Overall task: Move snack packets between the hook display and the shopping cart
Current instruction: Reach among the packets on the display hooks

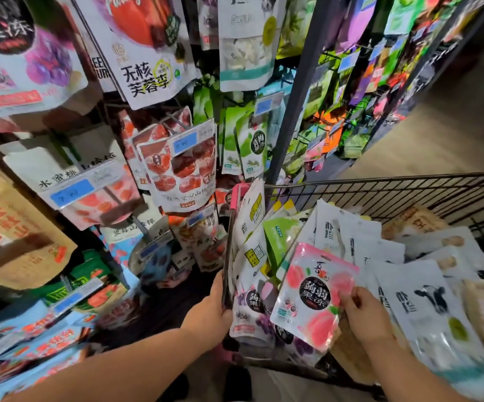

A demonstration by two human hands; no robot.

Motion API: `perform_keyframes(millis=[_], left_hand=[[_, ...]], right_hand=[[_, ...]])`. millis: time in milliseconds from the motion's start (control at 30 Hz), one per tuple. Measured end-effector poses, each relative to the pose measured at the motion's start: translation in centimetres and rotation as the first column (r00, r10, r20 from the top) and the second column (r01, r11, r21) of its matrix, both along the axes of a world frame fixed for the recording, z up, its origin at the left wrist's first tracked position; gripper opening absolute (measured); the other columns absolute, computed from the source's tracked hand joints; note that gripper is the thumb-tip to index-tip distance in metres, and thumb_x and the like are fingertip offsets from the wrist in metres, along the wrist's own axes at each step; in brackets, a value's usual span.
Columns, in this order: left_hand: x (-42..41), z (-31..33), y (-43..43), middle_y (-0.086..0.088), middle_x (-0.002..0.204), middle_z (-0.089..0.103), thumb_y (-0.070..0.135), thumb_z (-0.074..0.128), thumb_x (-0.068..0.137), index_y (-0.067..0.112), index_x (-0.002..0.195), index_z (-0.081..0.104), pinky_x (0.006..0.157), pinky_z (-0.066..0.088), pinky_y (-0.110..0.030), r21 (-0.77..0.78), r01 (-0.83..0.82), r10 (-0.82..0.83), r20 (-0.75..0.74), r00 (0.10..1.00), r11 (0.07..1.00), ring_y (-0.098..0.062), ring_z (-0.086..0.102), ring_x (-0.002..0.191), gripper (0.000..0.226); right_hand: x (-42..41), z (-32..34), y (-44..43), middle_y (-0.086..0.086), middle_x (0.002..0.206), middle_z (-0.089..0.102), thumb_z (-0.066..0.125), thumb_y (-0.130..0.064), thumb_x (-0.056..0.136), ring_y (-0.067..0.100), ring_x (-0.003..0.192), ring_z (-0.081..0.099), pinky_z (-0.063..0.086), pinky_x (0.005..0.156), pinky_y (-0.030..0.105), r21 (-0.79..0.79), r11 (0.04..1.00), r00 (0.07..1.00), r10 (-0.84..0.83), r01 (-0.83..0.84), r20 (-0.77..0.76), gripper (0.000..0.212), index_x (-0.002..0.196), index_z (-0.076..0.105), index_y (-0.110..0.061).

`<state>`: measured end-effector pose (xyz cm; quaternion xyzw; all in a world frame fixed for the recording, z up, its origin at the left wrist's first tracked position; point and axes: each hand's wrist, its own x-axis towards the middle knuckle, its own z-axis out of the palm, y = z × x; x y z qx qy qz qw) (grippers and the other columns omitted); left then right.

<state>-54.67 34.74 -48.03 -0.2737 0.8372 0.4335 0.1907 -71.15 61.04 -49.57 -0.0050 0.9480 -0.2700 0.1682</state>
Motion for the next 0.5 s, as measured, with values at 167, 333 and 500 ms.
perform_keyframes(millis=[167,333,500], left_hand=[[-2.0,0.3,-0.8,0.004,0.081,0.051,0.026,0.043,0.095,0.030,0.150,-0.015,0.061,0.043,-0.030,-0.081,0.059,-0.058,0.012,0.998,0.995,-0.019,0.054,0.069,0.079],[-4.3,0.4,-1.3,0.000,0.085,0.056,0.026,0.039,0.098,0.036,0.150,-0.006,0.050,0.039,-0.027,-0.103,0.033,-0.034,-0.010,0.999,0.994,-0.017,0.051,0.060,0.070],[-6.1,0.2,-1.1,0.001,0.114,0.062,0.025,0.042,0.096,0.034,0.150,0.019,0.072,0.053,-0.032,-0.103,-0.104,0.093,-0.110,0.990,0.989,-0.021,0.064,0.087,0.059]], right_hand=[[0.1,0.1,0.1,0.004,0.074,0.062,0.048,-0.037,0.100,0.020,0.069,0.058,0.044,0.062,0.032,-0.027,0.999,0.999,-0.041,0.042,0.013,0.029,0.079,0.054,-0.019],[-0.3,-0.1,-0.2,0.009,0.093,0.066,0.046,-0.042,0.100,0.031,0.089,0.062,0.044,0.072,0.035,0.013,0.997,0.997,-0.077,0.077,0.023,0.027,0.096,0.058,-0.018],[-0.9,0.3,-0.2,0.006,0.090,0.061,0.042,-0.036,0.102,0.024,0.081,0.053,0.040,0.073,0.033,0.018,0.998,0.996,-0.068,0.067,0.059,0.023,0.101,0.054,-0.017]])
